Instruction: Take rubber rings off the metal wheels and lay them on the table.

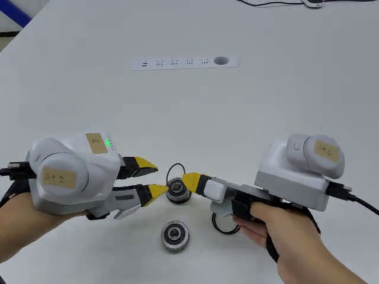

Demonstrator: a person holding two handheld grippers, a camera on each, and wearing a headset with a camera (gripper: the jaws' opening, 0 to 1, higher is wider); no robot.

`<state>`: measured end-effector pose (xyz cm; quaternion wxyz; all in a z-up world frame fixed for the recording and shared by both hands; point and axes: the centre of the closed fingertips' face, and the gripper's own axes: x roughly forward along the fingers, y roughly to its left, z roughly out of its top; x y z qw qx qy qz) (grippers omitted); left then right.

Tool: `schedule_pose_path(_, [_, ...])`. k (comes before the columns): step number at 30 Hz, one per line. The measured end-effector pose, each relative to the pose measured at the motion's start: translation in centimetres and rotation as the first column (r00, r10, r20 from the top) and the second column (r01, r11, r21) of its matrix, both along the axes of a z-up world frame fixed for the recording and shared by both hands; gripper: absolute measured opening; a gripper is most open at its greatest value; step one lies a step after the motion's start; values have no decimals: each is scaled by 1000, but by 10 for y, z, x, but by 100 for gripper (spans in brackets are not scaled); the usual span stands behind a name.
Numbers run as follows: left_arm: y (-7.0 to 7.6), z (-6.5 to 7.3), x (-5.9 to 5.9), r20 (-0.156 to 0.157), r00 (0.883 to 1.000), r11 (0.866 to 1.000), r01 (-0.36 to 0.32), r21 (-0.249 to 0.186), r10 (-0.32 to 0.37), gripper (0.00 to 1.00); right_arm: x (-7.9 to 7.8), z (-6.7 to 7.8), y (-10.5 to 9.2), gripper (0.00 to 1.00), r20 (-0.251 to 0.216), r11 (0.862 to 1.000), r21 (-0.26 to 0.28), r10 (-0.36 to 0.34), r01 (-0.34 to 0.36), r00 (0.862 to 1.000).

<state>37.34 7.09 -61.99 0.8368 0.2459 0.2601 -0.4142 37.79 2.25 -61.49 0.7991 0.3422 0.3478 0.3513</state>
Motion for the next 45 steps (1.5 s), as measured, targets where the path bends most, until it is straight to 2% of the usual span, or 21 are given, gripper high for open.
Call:
schedule_pose_path(6, [-7, 2, -2, 6, 1000, 1000, 0, -9, 0, 23, -3, -8, -28, 2, -21, 999, -17, -37, 36, 999])
schedule_pose_path(8, [-10, 2, -2, 10, 1000, 1000, 6, -1, -6, 23, -7, -13, -36, 2, -37, 999, -29, -46, 44, 998])
schedule_pose_path(12, [-14, 4, 0, 14, 1000, 1000, 8, -15, -8, 23, -16, -21, -47, 2, -75, 997, -32, -65, 63, 995])
schedule_pose_path(19, [-18, 5, -1, 16, 1000, 1000, 9, -23, -9, 23, -33, -34, -54, 2, -130, 996, -59, -68, 61, 989])
schedule_pose_path(29, [-14, 6, -6, 18, 1000, 1000, -1, -18, 1, 22, -43, -41, -63, 2, -179, 992, -85, -109, 95, 978])
schedule_pose_path(35, [-15, 8, -7, 24, 1000, 1000, -5, -24, 5, 21, -47, -42, -68, 2, -199, 989, -83, -140, 125, 970])
schedule_pose_path(40, [-15, 9, -9, 24, 1000, 1000, -4, -24, 5, 21, -50, -47, -72, 4, -214, 984, -108, -161, 140, 963])
schedule_pose_path(45, [-15, 9, -10, 24, 1000, 1000, -5, -22, 5, 21, -52, -49, -73, 7, -197, 982, -144, -148, 120, 969])
